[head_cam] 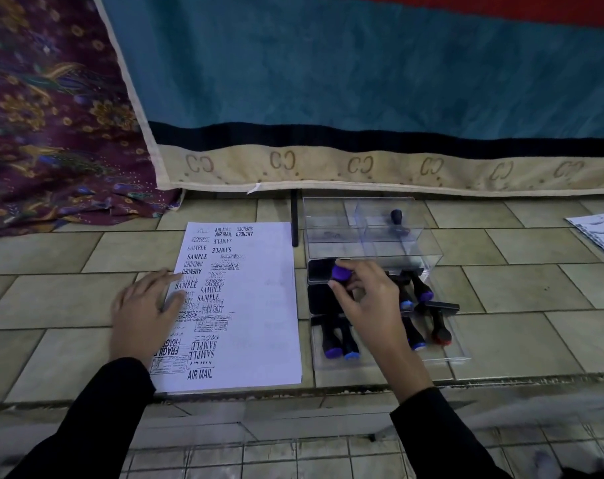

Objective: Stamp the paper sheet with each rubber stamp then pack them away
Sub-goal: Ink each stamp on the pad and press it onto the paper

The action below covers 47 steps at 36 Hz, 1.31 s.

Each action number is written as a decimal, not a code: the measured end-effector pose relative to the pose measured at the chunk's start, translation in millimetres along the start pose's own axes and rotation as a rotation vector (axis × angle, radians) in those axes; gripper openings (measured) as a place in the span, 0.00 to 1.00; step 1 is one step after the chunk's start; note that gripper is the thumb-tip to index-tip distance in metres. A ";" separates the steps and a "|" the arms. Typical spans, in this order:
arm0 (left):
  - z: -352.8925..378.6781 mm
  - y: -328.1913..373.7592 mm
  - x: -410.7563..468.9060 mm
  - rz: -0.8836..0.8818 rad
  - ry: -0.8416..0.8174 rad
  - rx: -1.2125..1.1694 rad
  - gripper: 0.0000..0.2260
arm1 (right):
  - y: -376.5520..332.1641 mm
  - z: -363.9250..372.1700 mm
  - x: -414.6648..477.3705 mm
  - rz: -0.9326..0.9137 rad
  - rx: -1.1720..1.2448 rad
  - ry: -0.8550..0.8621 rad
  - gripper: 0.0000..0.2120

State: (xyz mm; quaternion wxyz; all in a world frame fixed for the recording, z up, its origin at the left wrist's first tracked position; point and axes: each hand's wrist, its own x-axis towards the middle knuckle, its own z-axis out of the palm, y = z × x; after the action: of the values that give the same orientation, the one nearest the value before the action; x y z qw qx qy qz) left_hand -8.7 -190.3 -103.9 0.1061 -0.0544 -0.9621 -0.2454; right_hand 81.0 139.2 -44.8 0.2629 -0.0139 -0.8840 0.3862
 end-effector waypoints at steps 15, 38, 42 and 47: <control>4.8 -5.5 2.0 0.001 0.025 -0.013 0.19 | 6.4 13.5 -5.1 -0.003 -0.121 -0.065 0.15; 3.1 -2.0 1.1 -0.003 0.037 -0.016 0.19 | -19.7 22.6 34.3 -0.034 0.054 -0.025 0.12; 4.2 -3.7 0.9 0.000 0.042 -0.029 0.18 | -36.0 53.6 67.2 -0.037 0.120 -0.083 0.11; 6.0 -6.5 2.3 0.007 0.042 -0.012 0.18 | -44.5 100.3 97.3 -0.030 0.086 -0.196 0.06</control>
State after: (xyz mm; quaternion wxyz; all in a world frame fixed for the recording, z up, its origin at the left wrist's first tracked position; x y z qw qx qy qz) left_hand -13.1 -192.9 -111.5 0.1266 -0.0531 -0.9580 -0.2518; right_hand -42.6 62.3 -26.4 0.1813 0.0483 -0.8882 0.4194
